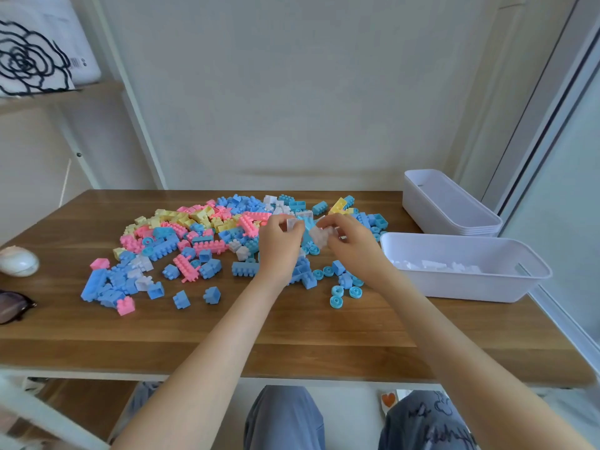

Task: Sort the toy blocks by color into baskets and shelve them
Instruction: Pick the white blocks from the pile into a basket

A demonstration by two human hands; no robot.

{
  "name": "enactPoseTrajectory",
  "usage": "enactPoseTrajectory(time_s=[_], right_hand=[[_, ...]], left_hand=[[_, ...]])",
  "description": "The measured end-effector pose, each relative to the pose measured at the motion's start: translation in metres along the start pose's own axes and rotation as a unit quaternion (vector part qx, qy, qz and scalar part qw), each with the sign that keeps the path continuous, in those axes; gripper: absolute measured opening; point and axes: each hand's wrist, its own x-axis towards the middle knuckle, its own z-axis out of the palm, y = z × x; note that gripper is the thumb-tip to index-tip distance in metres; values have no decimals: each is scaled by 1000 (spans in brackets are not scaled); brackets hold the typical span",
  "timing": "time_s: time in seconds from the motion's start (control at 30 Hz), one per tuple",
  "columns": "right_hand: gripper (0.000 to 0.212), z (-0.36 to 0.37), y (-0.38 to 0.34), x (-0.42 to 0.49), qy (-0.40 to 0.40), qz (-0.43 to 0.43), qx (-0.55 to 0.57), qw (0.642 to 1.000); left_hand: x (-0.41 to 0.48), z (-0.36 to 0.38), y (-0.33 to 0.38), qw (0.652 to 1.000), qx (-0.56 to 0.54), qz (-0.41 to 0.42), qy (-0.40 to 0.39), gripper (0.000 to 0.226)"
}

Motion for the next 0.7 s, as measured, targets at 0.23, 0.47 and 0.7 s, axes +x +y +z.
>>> enactPoseTrajectory(time_s=[0.23, 0.47, 0.7], right_hand=[[32, -19, -17, 6, -28, 80, 139, 987], [30, -34, -12, 0, -87, 91, 140, 982], [36, -76, 10, -8, 21, 139, 128, 982]], left_hand=[[-6, 1, 23, 941, -210, -214, -156, 16], [-7, -1, 26, 937, -155, -206, -238, 37], [-9, 27, 34, 954, -134, -177, -200, 34]])
